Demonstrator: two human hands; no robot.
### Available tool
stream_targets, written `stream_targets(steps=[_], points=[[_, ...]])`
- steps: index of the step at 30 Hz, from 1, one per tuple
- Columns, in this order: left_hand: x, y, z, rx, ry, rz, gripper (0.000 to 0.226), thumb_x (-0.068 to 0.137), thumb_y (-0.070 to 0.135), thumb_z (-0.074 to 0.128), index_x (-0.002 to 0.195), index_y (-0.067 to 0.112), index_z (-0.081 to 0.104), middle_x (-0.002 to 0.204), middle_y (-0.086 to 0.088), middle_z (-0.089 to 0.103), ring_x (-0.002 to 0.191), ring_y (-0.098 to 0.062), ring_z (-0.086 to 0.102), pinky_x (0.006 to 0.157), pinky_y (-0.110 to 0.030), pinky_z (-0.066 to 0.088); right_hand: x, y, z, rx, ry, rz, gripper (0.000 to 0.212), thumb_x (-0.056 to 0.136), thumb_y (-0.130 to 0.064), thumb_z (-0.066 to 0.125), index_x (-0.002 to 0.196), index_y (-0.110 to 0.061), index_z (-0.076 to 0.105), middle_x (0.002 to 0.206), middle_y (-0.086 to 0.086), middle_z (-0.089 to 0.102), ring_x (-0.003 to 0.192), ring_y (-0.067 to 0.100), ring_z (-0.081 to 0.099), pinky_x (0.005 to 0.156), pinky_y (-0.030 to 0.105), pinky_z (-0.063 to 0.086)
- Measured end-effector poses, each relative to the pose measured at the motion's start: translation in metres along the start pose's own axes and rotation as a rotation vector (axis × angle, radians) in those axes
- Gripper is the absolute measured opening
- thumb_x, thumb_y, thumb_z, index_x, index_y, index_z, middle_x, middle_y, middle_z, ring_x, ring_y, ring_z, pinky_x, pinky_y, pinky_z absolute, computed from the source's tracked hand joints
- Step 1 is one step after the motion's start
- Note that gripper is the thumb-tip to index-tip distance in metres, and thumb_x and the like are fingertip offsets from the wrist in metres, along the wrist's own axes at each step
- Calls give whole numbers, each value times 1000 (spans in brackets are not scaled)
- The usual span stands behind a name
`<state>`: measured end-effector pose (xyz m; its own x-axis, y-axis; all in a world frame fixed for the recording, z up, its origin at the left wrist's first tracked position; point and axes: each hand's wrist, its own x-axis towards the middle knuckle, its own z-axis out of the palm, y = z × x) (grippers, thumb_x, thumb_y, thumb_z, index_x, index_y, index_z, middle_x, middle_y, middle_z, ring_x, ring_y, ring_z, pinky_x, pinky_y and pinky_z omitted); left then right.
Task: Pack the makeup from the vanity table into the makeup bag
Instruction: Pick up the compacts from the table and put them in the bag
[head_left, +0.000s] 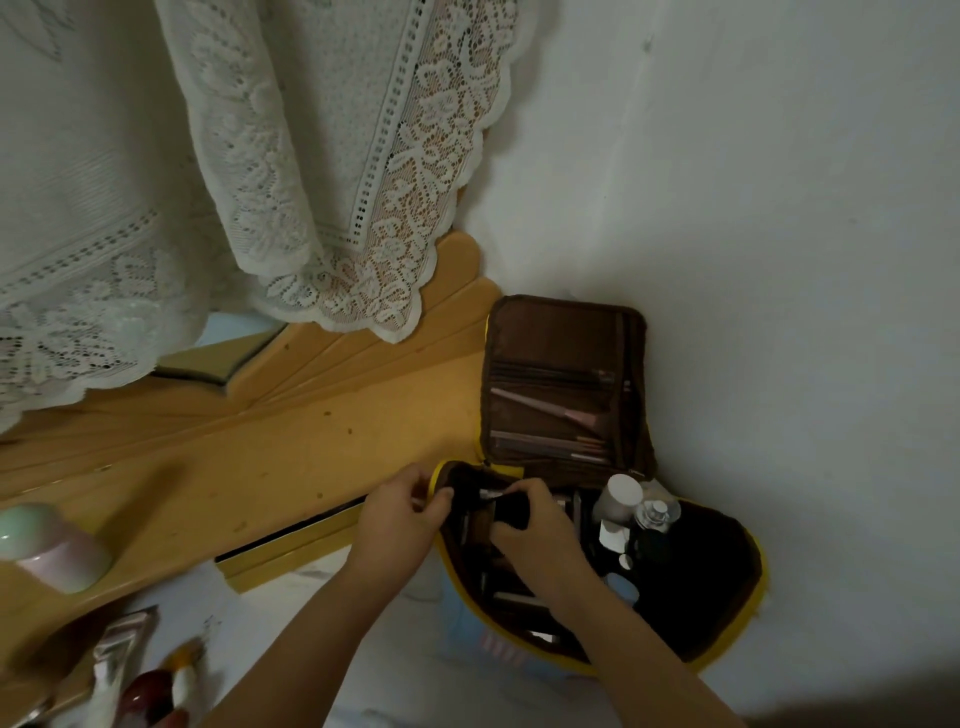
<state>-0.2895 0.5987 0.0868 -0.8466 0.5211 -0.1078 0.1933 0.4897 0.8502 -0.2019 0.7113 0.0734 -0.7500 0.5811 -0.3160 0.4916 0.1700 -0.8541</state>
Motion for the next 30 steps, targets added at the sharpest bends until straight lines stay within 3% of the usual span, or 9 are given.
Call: stream_targets(steps=[7, 11, 15, 18, 21, 23, 26, 30], points=[[2, -6, -5, -98, -63, 5, 10, 90, 13, 55, 90, 7, 62, 86, -16, 66, 78, -28, 64, 67, -41, 57, 3, -12, -22, -246, -334, 23, 49, 79, -8, 65, 119, -18, 38, 102, -1, 48, 86, 10, 52, 61, 16, 45], [2, -9, -6, -141, -100, 20, 13, 91, 11, 54, 83, 17, 62, 82, -11, 64, 74, -21, 62, 63, -34, 56, 8, -15, -31, -432, -427, -74, 56, 75, -10, 69, 122, -16, 40, 108, 1, 48, 97, 18, 53, 70, 23, 46], [3, -12, -6, -166, -141, 26, 17, 92, 12, 53, 82, 24, 60, 81, -5, 64, 72, -14, 61, 56, -22, 54, 11, -12, -23, -580, -384, -233, 44, 74, -12, 71, 112, -14, 51, 108, 3, 58, 101, 20, 56, 81, 29, 51], [4, -13, -7, -175, -135, 32, 17, 91, 11, 53, 81, 24, 60, 82, -6, 63, 73, -14, 61, 56, -21, 54, 16, 6, -8, -637, -339, -212, 56, 74, -13, 71, 123, -16, 45, 123, 6, 56, 112, 24, 54, 90, 34, 50], [5, -16, -8, -194, -140, 38, 19, 91, 10, 53, 81, 24, 61, 82, -6, 63, 72, -13, 60, 55, -20, 54, 18, 26, 5, -838, -226, -309, 57, 77, -21, 67, 129, -16, 45, 128, 10, 51, 121, 29, 46, 98, 37, 43], [5, -17, -9, -208, -137, 40, 17, 91, 10, 53, 83, 22, 62, 81, -4, 63, 70, -11, 59, 54, -17, 53, 16, 34, 9, -931, -126, -377, 55, 78, -26, 65, 129, -17, 47, 128, 12, 47, 121, 32, 41, 97, 39, 39], [6, -18, -8, -221, -130, 37, 14, 92, 10, 53, 87, 18, 63, 83, -7, 64, 69, -12, 59, 52, -16, 52, 15, 42, 14, -989, -14, -471, 51, 71, -26, 70, 119, -14, 56, 118, 16, 53, 113, 38, 49, 86, 43, 41], [7, -19, -4, -269, -112, 8, 10, 91, 13, 54, 90, 17, 63, 88, -10, 66, 74, -15, 62, 53, -18, 53, 13, 35, 10, -1006, -109, -399, 52, 82, -32, 61, 130, -22, 48, 135, 8, 40, 128, 27, 32, 100, 36, 29]])
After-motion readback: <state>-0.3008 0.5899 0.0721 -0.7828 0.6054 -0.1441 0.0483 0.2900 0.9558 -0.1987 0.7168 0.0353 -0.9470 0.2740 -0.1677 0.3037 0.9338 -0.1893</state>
